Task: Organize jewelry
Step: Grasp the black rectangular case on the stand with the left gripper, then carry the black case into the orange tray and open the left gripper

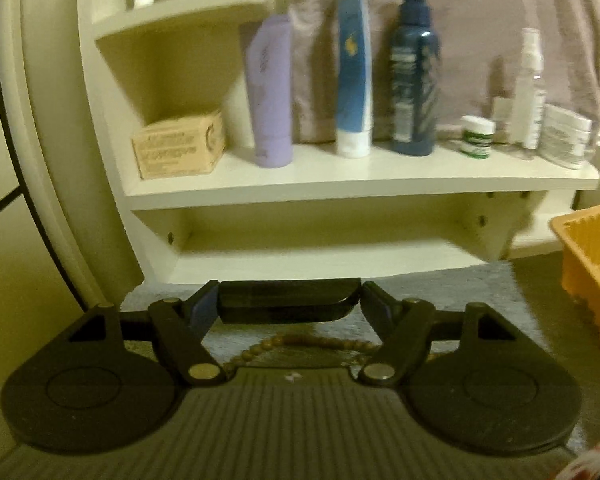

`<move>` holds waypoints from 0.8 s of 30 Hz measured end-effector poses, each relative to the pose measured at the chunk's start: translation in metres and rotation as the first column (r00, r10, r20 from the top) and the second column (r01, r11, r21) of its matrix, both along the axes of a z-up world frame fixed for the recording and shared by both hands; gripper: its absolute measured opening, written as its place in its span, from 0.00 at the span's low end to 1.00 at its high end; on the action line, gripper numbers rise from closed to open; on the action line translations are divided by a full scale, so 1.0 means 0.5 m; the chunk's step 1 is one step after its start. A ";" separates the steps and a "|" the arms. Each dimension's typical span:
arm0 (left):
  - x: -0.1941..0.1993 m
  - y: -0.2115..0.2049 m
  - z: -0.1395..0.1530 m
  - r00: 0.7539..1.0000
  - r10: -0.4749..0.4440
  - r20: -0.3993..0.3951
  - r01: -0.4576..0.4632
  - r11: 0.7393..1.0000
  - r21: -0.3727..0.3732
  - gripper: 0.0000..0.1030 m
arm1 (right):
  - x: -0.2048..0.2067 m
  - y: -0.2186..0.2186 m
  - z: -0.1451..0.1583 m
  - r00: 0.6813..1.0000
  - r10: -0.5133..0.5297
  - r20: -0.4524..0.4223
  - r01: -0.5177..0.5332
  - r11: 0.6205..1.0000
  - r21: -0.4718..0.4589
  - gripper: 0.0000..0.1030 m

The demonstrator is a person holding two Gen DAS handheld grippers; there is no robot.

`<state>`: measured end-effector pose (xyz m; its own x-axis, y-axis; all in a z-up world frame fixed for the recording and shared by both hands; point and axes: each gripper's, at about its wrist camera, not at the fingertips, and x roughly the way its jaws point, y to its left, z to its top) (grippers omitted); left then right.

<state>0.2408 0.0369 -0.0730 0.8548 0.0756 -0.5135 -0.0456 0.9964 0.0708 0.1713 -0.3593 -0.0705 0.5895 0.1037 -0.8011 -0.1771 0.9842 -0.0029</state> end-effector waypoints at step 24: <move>-0.095 -0.142 0.050 0.987 -0.162 -0.011 0.161 0.986 -0.036 0.71 | -0.005 0.003 0.005 1.000 0.002 0.007 -0.002 1.000 -0.004 0.04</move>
<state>0.1933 -0.0344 -0.0478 0.8468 -0.0811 -0.5256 0.1170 0.9925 0.0353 0.1689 -0.3578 -0.0681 0.5947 0.1017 -0.7975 -0.1790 0.9838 -0.0080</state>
